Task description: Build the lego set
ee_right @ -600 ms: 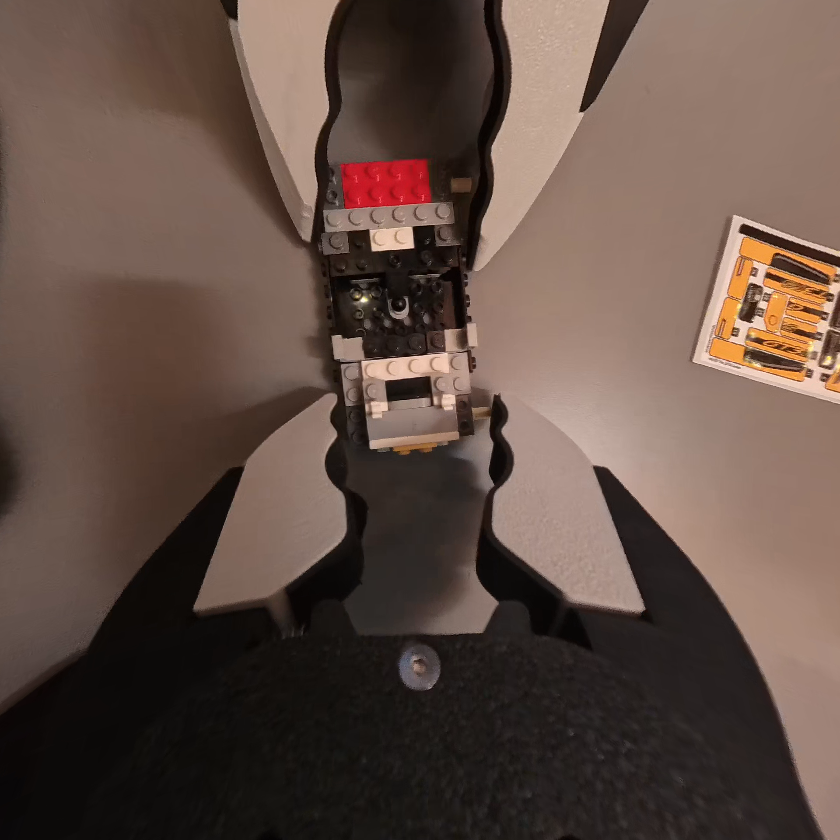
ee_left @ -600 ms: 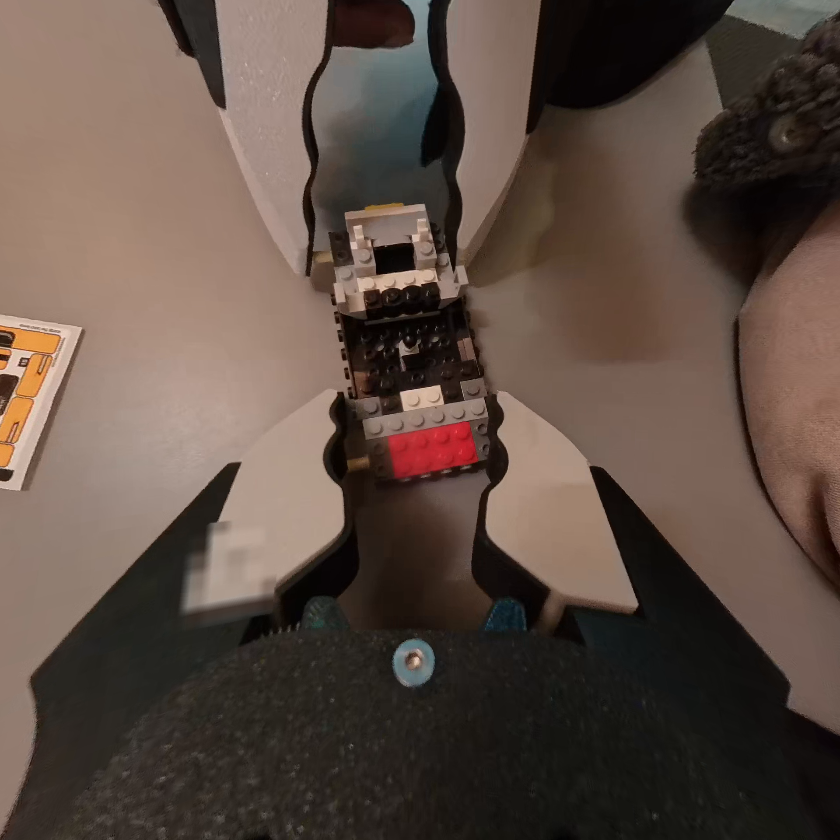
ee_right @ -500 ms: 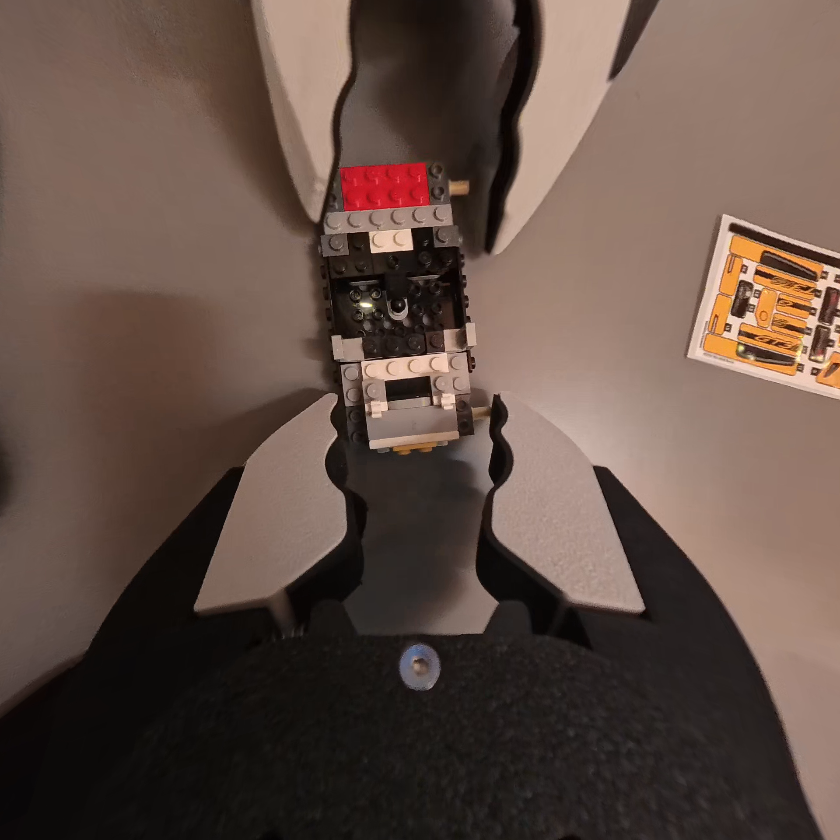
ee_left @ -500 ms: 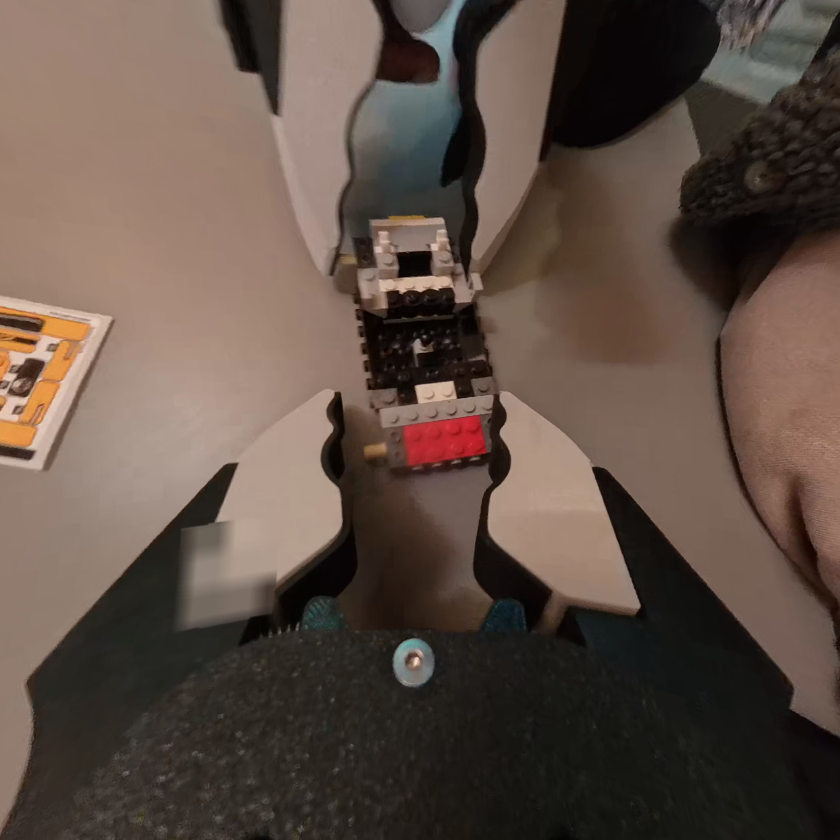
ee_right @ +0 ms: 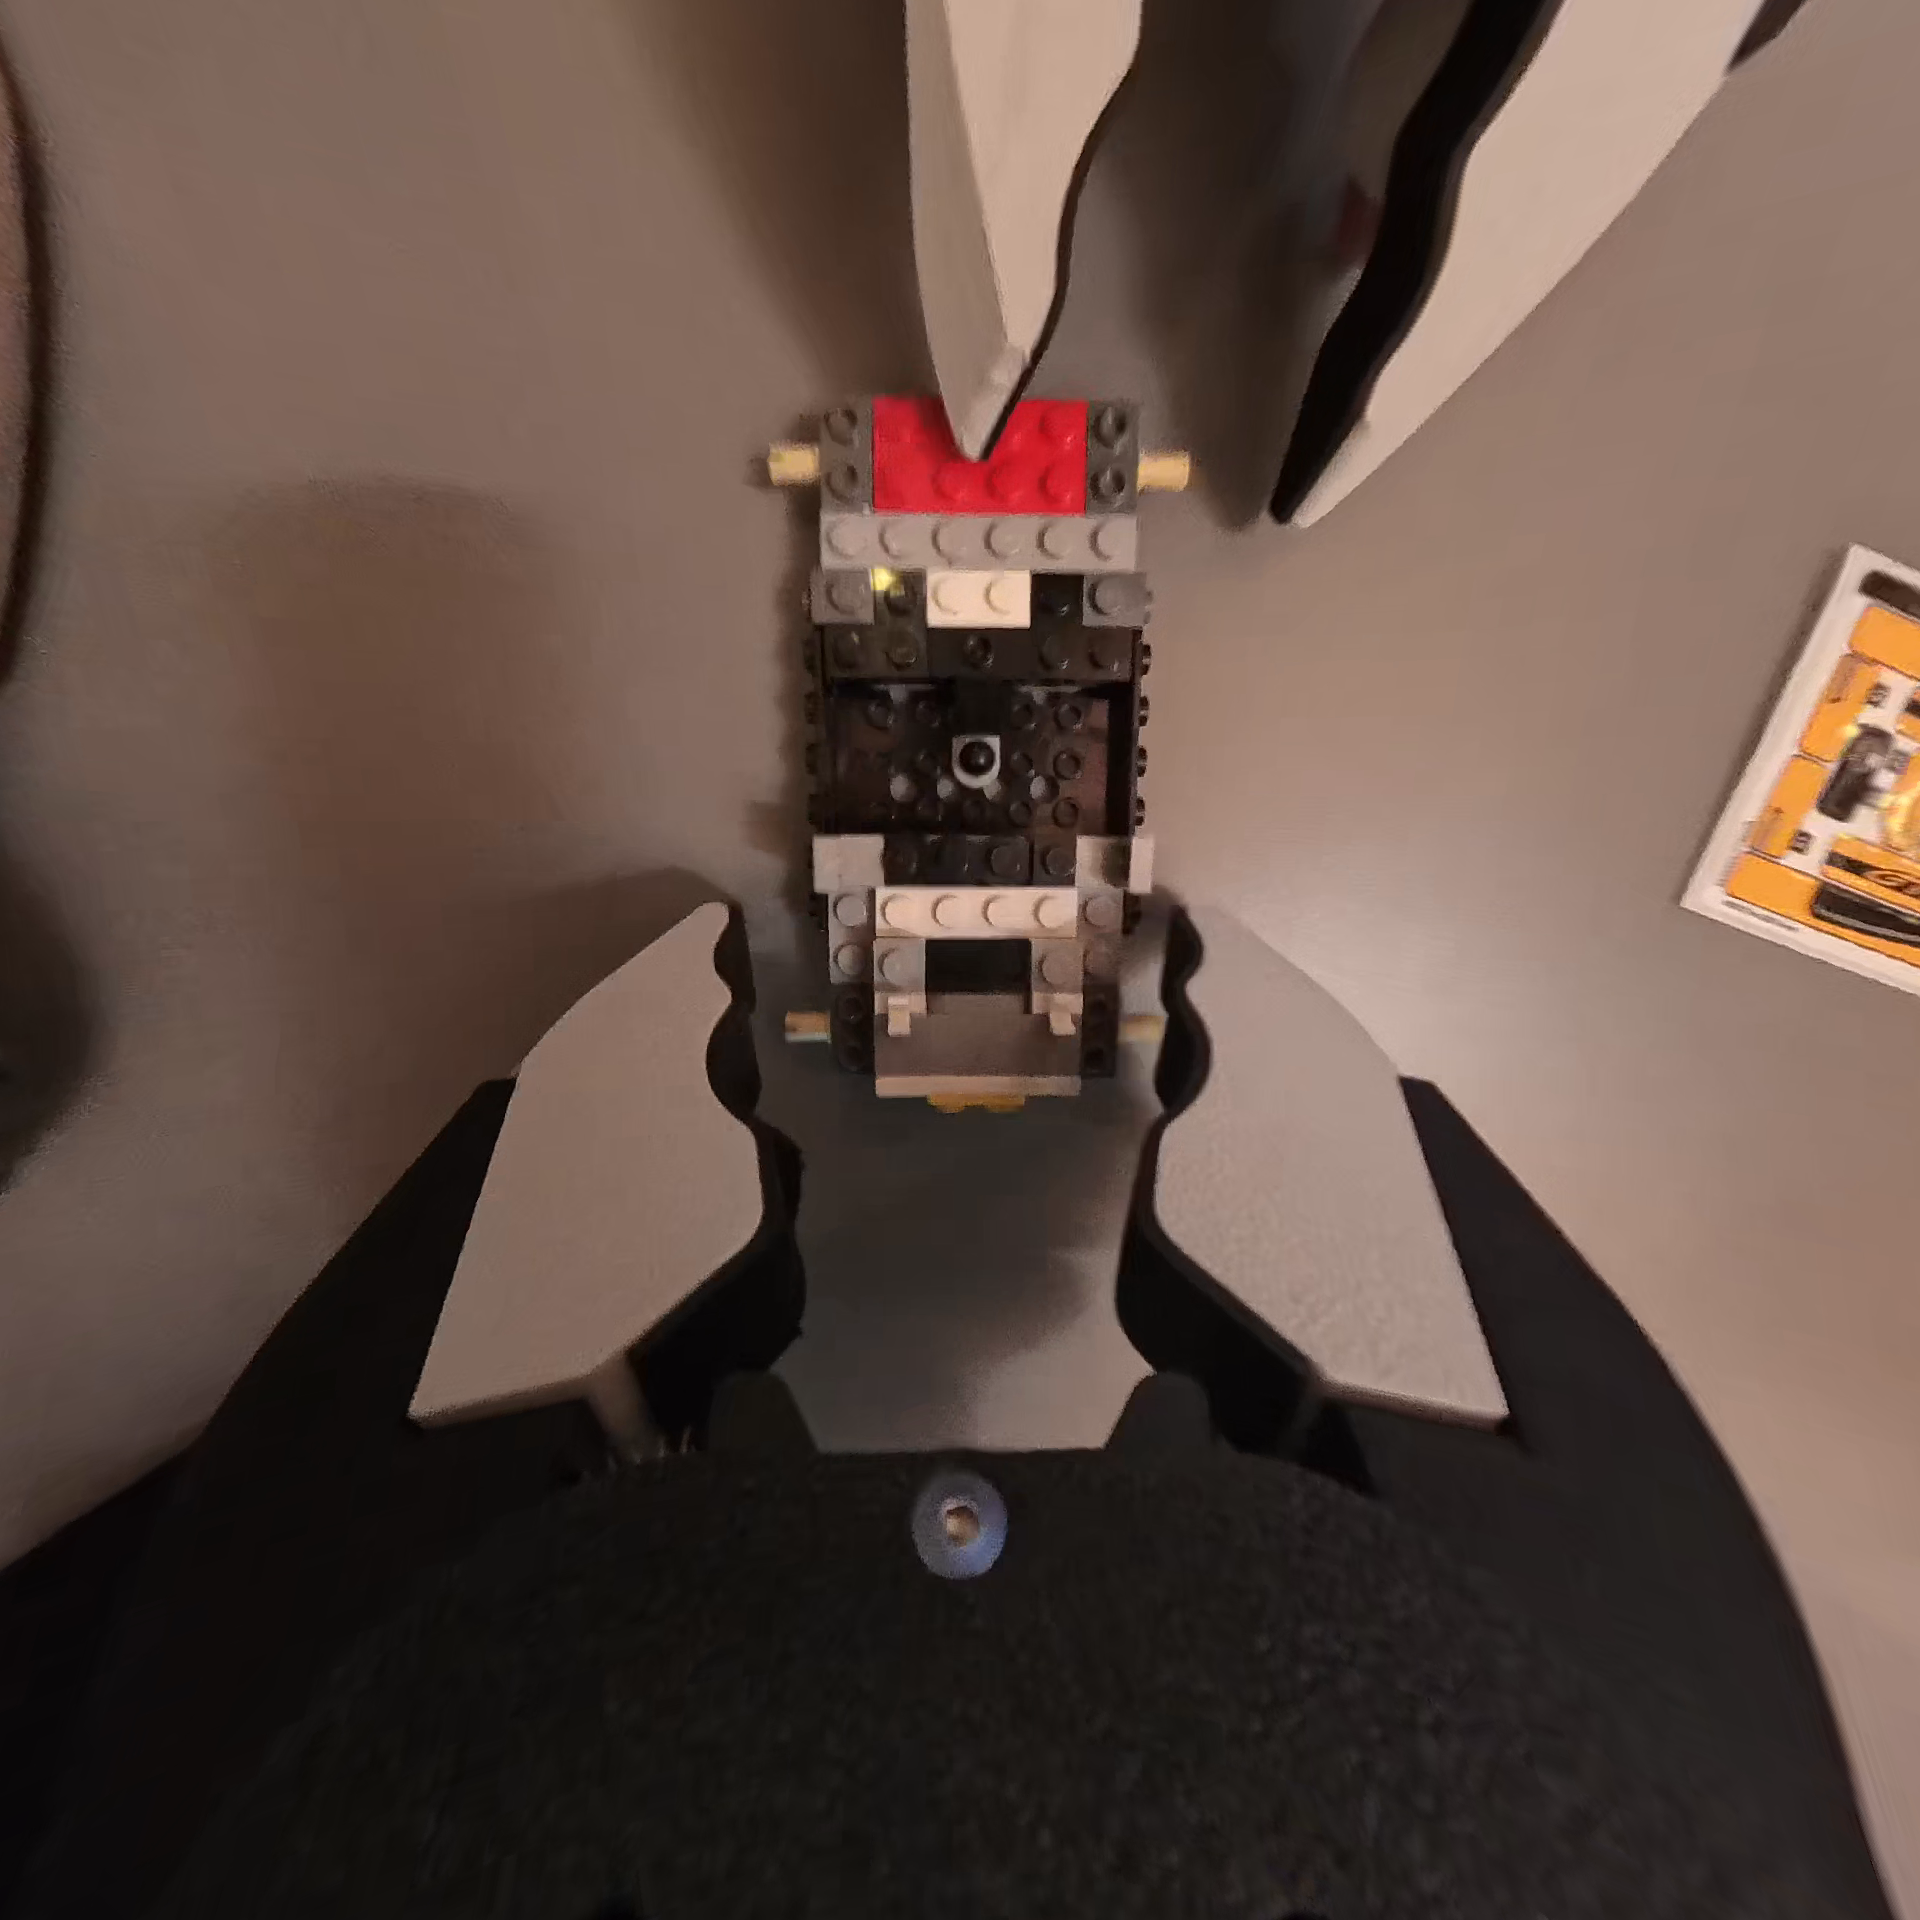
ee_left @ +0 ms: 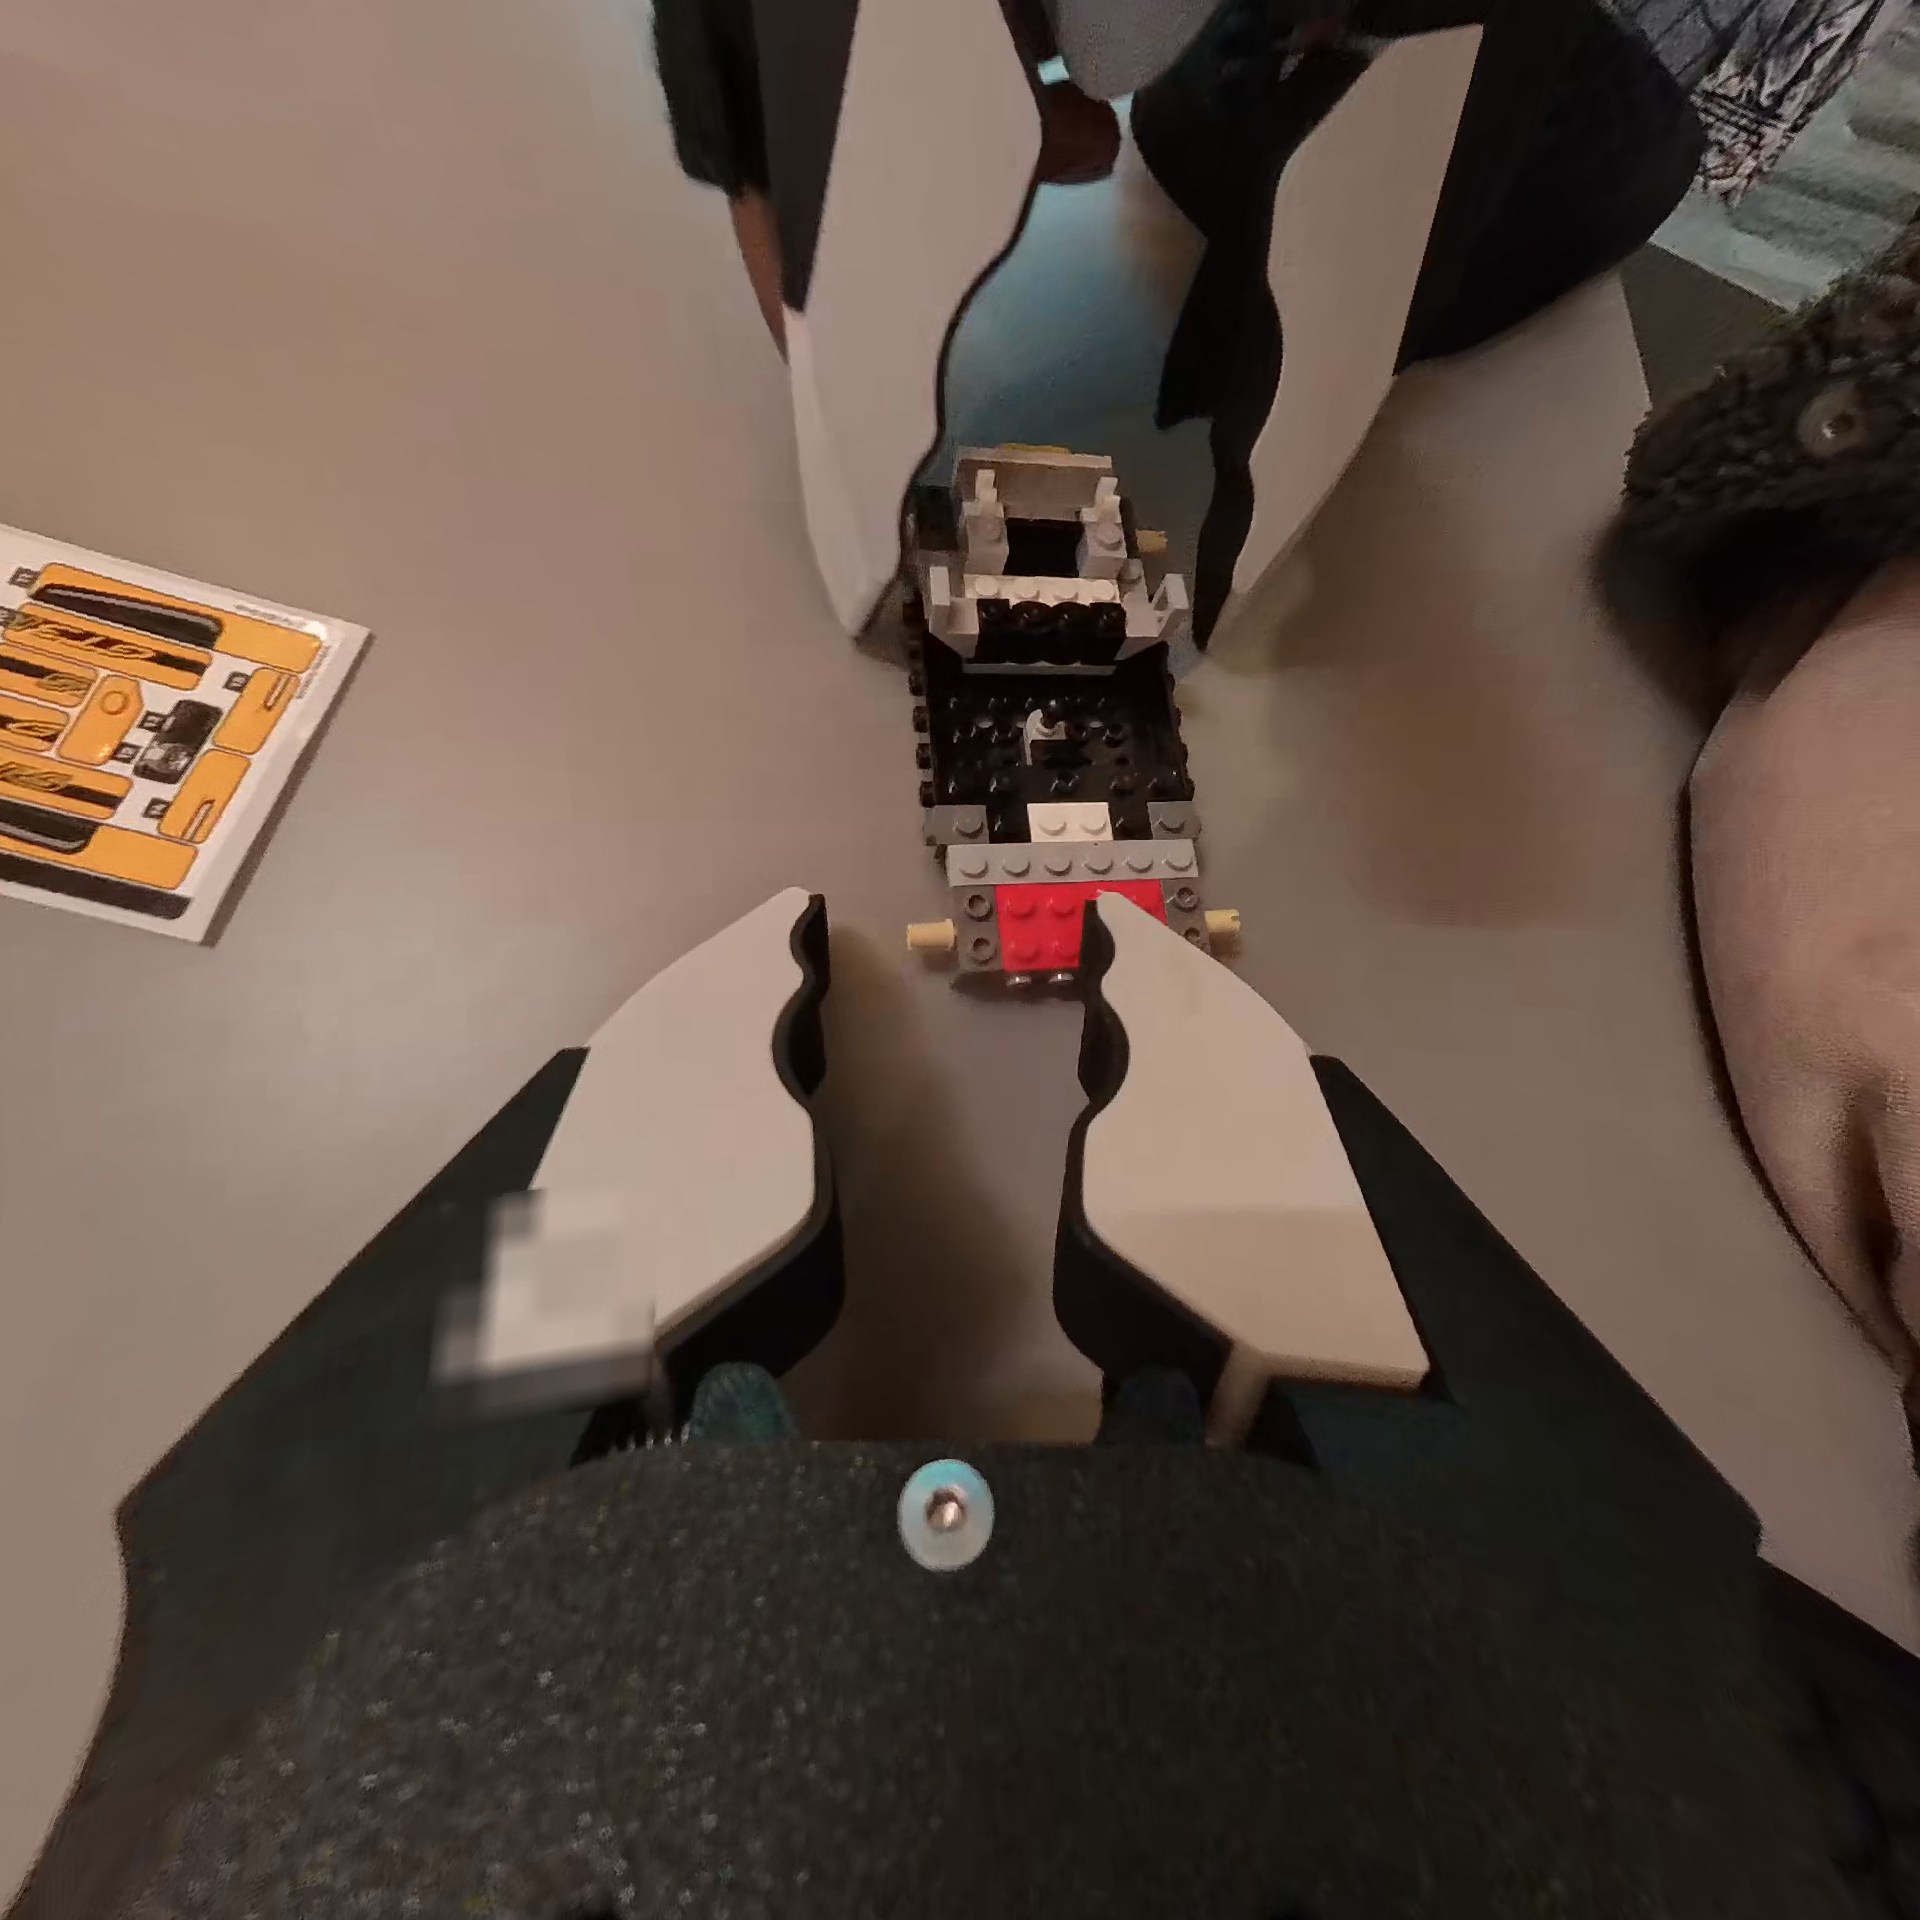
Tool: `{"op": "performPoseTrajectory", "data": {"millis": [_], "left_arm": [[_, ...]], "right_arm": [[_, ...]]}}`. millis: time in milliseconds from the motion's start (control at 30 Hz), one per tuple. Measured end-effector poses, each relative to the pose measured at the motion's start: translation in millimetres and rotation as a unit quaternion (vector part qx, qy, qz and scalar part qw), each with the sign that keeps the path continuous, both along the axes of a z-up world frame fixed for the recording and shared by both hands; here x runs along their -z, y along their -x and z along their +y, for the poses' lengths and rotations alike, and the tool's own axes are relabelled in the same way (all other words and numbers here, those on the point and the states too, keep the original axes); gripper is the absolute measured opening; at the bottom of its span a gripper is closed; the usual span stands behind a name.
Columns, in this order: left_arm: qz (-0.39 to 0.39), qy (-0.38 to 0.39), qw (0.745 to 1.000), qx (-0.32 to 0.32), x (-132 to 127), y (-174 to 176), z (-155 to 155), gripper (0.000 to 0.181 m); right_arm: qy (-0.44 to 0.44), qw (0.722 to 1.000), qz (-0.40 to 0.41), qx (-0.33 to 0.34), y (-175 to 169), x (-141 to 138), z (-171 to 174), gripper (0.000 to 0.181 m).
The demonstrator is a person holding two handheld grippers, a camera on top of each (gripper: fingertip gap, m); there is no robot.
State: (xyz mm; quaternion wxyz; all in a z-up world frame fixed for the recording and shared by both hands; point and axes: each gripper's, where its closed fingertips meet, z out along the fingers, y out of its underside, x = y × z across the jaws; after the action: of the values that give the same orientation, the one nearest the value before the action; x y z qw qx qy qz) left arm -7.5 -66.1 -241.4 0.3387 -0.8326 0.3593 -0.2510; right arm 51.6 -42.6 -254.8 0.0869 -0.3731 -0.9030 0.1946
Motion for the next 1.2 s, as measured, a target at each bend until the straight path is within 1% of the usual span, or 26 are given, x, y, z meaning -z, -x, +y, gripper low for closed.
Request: {"op": "performPoseTrajectory", "data": {"millis": [67,100,133,233,333,400,467,533,567,600,633,667,767,833,900,933,967,1067,1133,1200], "left_arm": [[-0.002,-0.005,1.000,-0.004,-1,2,1,0.045],[-0.003,-0.008,1.000,-0.006,-2,4,1,0.044],[-0.006,-0.010,1.000,-0.010,-3,5,2,0.043],[-0.034,-0.019,0.999,-0.019,-9,7,6,0.043],[-0.097,-0.026,0.994,-0.041,-24,11,13,0.046],[-0.162,-0.031,0.983,-0.076,-40,17,21,0.049],[-0.253,-0.032,0.960,-0.115,-64,25,31,0.051],[-0.360,-0.020,0.920,-0.153,-89,34,40,0.052],[-0.401,-0.014,0.900,-0.168,-98,37,43,0.053],[-0.427,-0.009,0.887,-0.178,-103,36,46,0.054],[-0.435,-0.008,0.882,-0.182,-105,31,48,0.056],[-0.430,-0.013,0.885,-0.180,-108,20,50,0.059],[-0.409,-0.066,0.895,-0.168,-126,-12,53,0.063],[-0.377,-0.120,0.898,-0.192,-135,-16,60,0.056],[-0.352,-0.158,0.897,-0.215,-139,-11,63,0.037],[-0.348,-0.165,0.897,-0.216,-140,-10,62,0.021],[-0.346,-0.168,0.897,-0.218,-140,-9,61,0.015],[-0.332,-0.172,0.900,-0.224,-137,-5,60,0.014],[-0.316,-0.180,0.905,-0.222,-134,-4,59,0.014],[-0.299,-0.186,0.910,-0.216,-131,-2,59,0.014]], "right_arm": [[0.012,1.000,-0.001,0.000,0,0,-3,0.069],[0.013,1.000,0.000,-0.003,-1,0,-4,0.061],[0.015,1.000,0.003,-0.004,-2,-1,-5,0.058],[0.028,0.999,0.016,0.023,-4,-1,-3,0.058],[0.049,0.995,0.062,0.060,-4,-8,3,0.057],[0.066,0.985,0.128,0.100,1,-22,10,0.058],[0.065,0.958,0.225,0.163,12,-43,26,0.058],[0.049,0.918,0.319,0.231,19,-66,47,0.058],[0.041,0.895,0.361,0.258,21,-78,56,0.058],[0.030,0.874,0.397,0.278,22,-89,62,0.058],[0.012,0.854,0.428,0.294,24,-99,67,0.058],[-0.009,0.841,0.449,0.301,26,-106,70,0.058],[-0.053,0.821,0.480,0.304,37,-119,64,0.058],[-0.074,0.815,0.491,0.298,44,-121,54,0.058],[-0.096,0.807,0.502,0.296,48,-123,48,0.058],[-0.099,0.807,0.505,0.291,49,-124,46,0.058],[-0.099,0.808,0.504,0.287,49,-123,44,0.058],[-0.093,0.813,0.501,0.283,50,-120,42,0.056],[-0.045,0.828,0.486,0.275,50,-118,39,0.056],[0.024,0.836,0.474,0.275,45,-127,40,0.056]]}}
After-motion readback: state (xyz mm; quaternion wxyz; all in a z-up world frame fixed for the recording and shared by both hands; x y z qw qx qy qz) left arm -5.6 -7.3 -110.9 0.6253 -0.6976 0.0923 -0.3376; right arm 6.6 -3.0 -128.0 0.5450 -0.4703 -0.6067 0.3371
